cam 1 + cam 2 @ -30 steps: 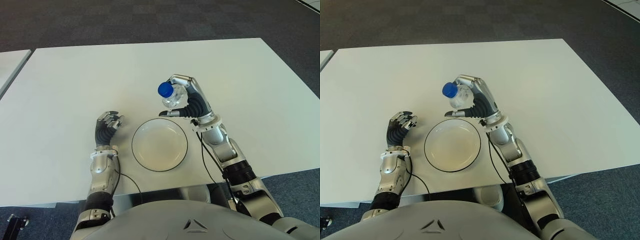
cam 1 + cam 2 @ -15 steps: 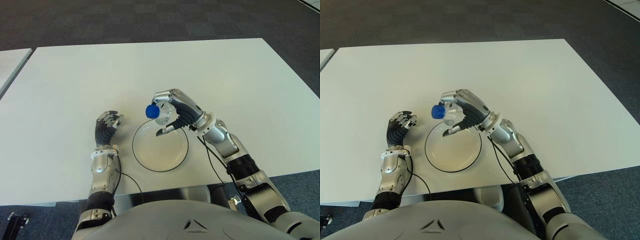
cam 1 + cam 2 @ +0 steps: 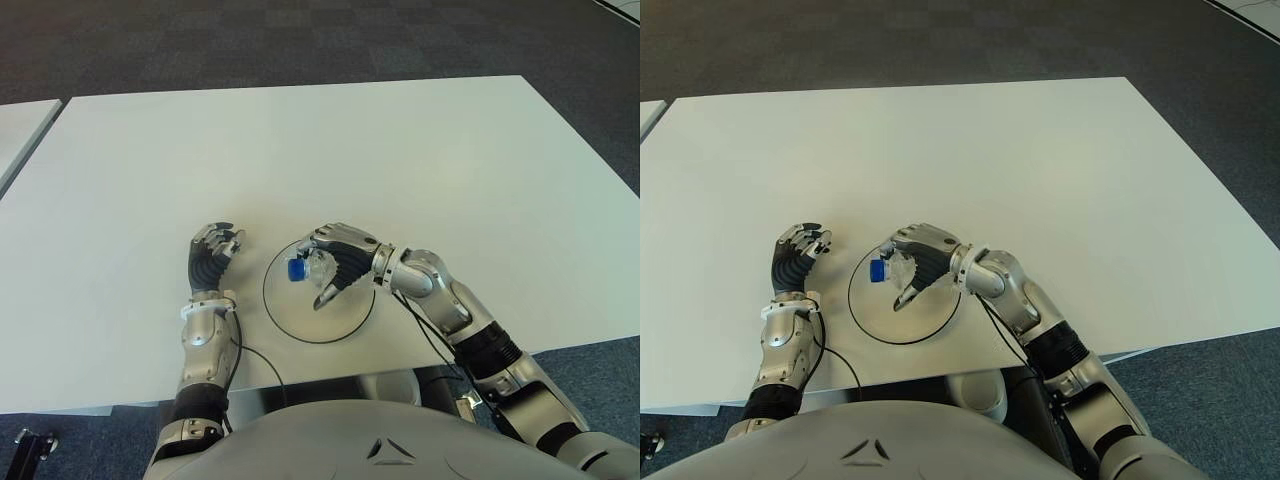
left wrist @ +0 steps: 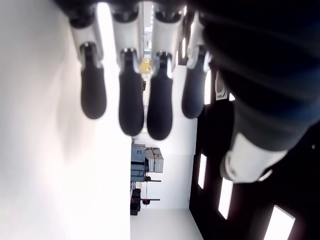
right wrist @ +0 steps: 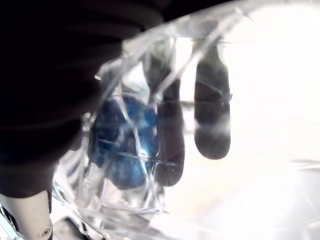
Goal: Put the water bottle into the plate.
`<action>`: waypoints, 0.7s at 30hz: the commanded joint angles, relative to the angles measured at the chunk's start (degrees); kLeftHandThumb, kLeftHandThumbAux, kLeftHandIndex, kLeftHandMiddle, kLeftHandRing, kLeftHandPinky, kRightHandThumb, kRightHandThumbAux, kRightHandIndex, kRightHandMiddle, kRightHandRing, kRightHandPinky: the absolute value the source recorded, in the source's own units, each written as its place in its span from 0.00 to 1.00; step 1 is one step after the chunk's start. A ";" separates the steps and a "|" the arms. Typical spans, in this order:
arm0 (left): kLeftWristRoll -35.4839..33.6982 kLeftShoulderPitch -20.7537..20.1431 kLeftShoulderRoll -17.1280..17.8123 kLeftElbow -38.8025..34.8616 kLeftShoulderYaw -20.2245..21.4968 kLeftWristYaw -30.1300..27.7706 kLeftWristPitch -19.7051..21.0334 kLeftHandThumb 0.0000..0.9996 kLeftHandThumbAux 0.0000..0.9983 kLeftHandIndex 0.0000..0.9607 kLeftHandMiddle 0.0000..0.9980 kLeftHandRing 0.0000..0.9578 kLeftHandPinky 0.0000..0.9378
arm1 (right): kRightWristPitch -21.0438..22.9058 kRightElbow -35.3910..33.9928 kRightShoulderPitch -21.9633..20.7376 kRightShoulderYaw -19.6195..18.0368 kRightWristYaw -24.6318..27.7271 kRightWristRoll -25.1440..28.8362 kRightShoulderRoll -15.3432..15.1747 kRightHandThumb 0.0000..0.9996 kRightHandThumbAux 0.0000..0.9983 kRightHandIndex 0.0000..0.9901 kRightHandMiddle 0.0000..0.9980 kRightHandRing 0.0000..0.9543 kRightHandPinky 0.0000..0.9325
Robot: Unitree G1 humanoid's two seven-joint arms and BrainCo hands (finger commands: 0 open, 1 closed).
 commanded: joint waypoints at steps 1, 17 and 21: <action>0.52 1.43 -0.47 0.65 -0.21 0.52 1.49 0.71 0.71 0.45 0.58 0.58 0.57 | 6.20 -0.97 -1.35 2.15 3.76 -4.49 0.29 0.70 0.73 0.44 0.89 0.92 0.93; 1.24 1.76 -0.07 0.14 -0.28 0.66 2.31 0.71 0.71 0.45 0.58 0.58 0.58 | 12.23 -2.57 -0.44 5.53 3.13 -13.95 0.06 0.69 0.73 0.43 0.74 0.78 0.77; 1.07 1.66 0.42 1.03 -0.52 -0.79 0.20 0.71 0.71 0.45 0.59 0.60 0.60 | 9.95 -2.04 -0.78 5.68 1.71 -13.39 -0.87 0.68 0.73 0.42 0.65 0.69 0.68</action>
